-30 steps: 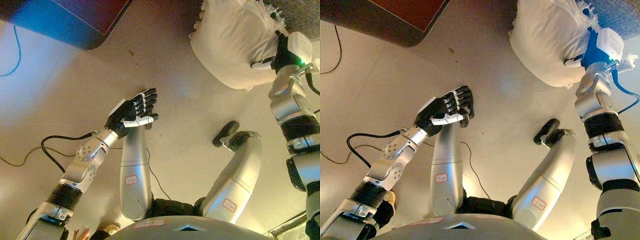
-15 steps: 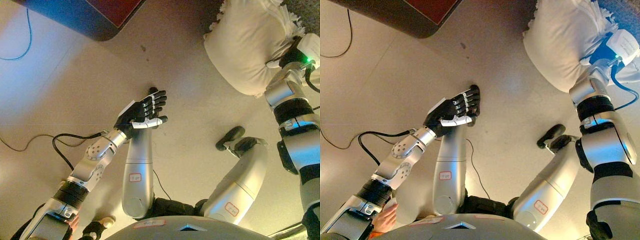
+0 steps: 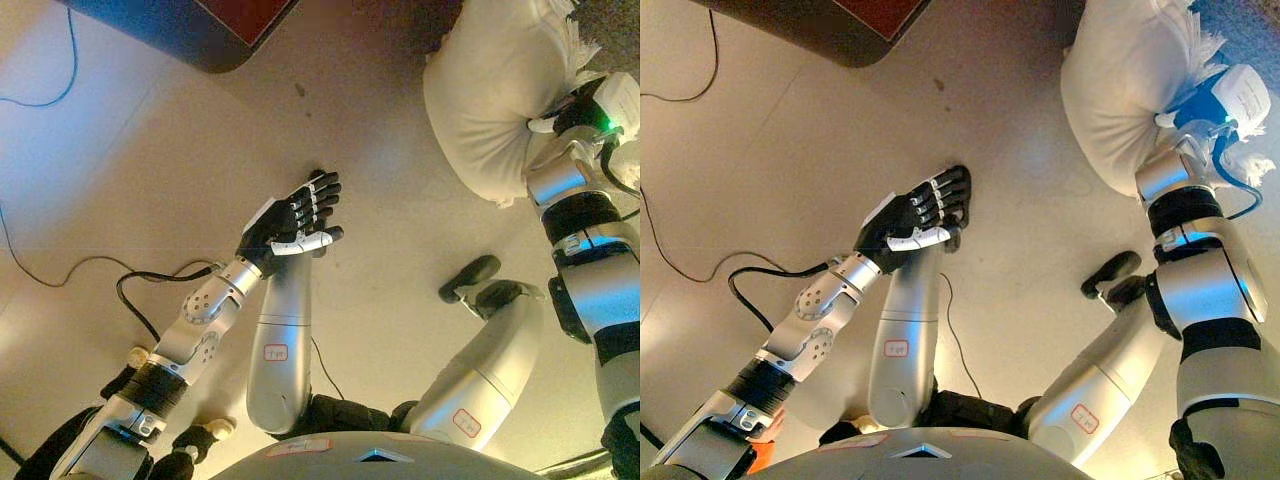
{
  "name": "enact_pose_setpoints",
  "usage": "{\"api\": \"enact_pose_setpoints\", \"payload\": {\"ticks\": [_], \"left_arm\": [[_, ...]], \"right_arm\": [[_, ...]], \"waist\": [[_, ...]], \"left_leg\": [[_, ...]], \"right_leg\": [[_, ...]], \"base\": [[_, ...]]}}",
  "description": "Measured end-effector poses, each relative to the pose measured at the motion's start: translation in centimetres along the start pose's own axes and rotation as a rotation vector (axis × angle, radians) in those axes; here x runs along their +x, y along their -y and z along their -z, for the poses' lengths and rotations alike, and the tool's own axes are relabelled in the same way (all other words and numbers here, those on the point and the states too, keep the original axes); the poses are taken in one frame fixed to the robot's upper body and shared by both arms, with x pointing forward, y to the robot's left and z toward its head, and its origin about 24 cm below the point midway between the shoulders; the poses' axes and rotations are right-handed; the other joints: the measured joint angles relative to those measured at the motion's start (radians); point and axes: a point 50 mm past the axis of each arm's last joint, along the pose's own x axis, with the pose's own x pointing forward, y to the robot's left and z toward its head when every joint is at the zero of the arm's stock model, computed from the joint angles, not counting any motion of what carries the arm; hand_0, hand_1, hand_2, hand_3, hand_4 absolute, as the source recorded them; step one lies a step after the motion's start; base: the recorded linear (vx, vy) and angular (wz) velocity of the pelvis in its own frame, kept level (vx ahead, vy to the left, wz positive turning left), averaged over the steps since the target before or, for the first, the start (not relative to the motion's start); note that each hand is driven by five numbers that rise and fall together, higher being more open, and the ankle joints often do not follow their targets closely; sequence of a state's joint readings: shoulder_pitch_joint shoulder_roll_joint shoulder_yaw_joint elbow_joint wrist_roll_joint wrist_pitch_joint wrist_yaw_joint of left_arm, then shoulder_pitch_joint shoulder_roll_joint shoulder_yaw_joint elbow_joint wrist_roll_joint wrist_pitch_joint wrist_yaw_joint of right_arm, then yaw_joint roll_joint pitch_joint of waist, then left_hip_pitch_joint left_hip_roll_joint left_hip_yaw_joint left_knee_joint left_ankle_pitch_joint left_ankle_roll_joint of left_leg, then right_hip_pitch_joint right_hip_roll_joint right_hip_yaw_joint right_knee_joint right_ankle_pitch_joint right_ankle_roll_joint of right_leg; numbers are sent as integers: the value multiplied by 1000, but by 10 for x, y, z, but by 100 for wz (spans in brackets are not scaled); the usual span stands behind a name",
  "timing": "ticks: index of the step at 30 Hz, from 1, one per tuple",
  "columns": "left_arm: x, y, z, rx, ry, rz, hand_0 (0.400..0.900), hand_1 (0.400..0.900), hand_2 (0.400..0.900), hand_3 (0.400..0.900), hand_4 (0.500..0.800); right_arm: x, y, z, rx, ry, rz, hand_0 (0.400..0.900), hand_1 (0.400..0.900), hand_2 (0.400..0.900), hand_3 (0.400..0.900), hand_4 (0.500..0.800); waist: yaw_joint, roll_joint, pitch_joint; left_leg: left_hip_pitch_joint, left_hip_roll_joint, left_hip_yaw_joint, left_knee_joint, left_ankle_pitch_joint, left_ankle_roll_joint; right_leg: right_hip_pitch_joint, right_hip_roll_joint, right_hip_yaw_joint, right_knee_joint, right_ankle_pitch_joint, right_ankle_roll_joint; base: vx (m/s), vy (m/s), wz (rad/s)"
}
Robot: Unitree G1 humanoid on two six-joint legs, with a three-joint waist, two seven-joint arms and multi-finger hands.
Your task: Pick up the pillow and put it on the sofa.
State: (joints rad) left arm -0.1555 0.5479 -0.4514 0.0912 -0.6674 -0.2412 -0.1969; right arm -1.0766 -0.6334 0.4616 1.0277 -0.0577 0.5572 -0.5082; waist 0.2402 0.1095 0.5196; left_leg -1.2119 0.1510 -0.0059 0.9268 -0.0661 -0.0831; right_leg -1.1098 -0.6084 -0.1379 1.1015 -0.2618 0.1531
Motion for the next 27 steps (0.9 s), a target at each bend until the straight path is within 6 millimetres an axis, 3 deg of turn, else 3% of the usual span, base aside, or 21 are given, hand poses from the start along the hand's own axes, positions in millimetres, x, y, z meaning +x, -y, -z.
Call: {"api": "enact_pose_setpoints", "payload": {"ticks": [7, 9, 15, 21, 27], "left_arm": [[-2, -2, 4, -36, -7, -55, 900, 900, 900, 900, 800], [-2, -2, 6, -60, -4, -86, 900, 900, 900, 900, 800], [-7, -18, 2, -90, 25, -221, 900, 900, 900, 900, 800], [-18, -39, -2, -83, 5, -367, 900, 900, 900, 900, 800], [-28, -43, 11, -81, -99, -437, 900, 900, 900, 900, 800]], "right_arm": [[-6, -14, 1, 91, -10, -35, 400, 400, 400, 400, 500], [-11, -22, 4, 101, 18, -54, 400, 400, 400, 400, 500], [-48, -56, 29, 134, 163, -148, 400, 400, 400, 400, 500], [-95, -71, 39, 193, 332, -211, 400, 400, 400, 400, 500], [-129, -65, 50, 268, 459, -227, 400, 400, 400, 400, 500]], "waist": [[20, 1, 0], [24, 1, 0], [45, -7, 1], [6, -91, -6], [-31, -182, -36]], "left_leg": [[85, -13, -19, -130, 47, -13], [133, -11, -19, -182, 61, -20], [336, 29, -24, -322, 84, -45], [584, 86, -12, -496, 112, -72], [831, 127, 69, -654, 130, -82]], "right_leg": [[104, 4, -75, -98, 17, -7], [164, 13, -108, -152, 32, 6], [408, 78, -209, -330, 73, 18], [667, 170, -283, -536, 125, 16], [910, 269, -287, -798, 226, 26]], "base": [[24, -17, -3], [50, -92, -9], [73, -133, -13], [91, -82, -18], [113, 65, -23]]}}
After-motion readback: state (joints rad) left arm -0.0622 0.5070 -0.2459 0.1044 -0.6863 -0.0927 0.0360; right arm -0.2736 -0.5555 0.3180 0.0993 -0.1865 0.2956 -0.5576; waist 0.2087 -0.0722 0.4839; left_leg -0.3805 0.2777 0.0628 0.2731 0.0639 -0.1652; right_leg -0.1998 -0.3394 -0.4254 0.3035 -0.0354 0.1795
